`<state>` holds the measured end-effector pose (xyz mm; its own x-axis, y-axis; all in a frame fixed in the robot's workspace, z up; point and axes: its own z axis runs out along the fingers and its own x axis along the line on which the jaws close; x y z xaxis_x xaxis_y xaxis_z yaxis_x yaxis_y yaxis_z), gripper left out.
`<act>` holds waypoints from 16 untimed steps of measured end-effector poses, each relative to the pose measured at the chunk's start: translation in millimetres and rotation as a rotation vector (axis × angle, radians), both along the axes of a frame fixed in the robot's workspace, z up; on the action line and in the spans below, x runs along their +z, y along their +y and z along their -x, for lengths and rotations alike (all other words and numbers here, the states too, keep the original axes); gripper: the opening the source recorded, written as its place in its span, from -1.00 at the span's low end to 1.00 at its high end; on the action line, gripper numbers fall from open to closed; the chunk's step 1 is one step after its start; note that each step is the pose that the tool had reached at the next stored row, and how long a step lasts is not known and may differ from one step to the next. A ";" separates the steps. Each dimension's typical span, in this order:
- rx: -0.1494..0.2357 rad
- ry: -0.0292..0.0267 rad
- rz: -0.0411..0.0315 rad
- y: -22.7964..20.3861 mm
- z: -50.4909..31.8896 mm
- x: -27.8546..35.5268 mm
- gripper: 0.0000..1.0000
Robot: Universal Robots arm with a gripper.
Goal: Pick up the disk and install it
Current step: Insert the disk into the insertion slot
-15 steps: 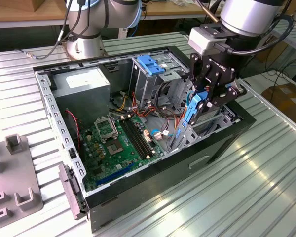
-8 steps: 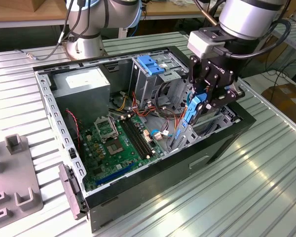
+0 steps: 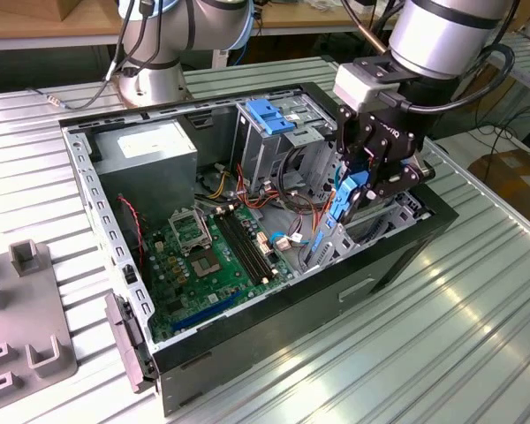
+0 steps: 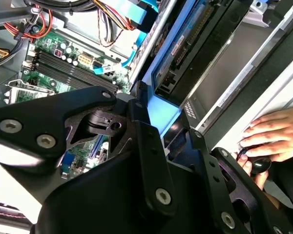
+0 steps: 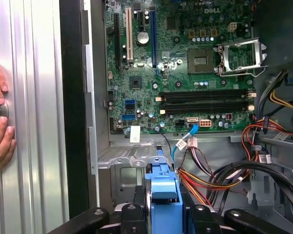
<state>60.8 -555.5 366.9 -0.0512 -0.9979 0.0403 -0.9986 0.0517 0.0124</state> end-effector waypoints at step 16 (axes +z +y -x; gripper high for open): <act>0.000 0.0063 0.0002 -0.6 -0.5 -12.6 -0.24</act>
<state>61.3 -556.1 354.2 -0.0510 -0.9979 0.0408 -0.9985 0.0518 0.0187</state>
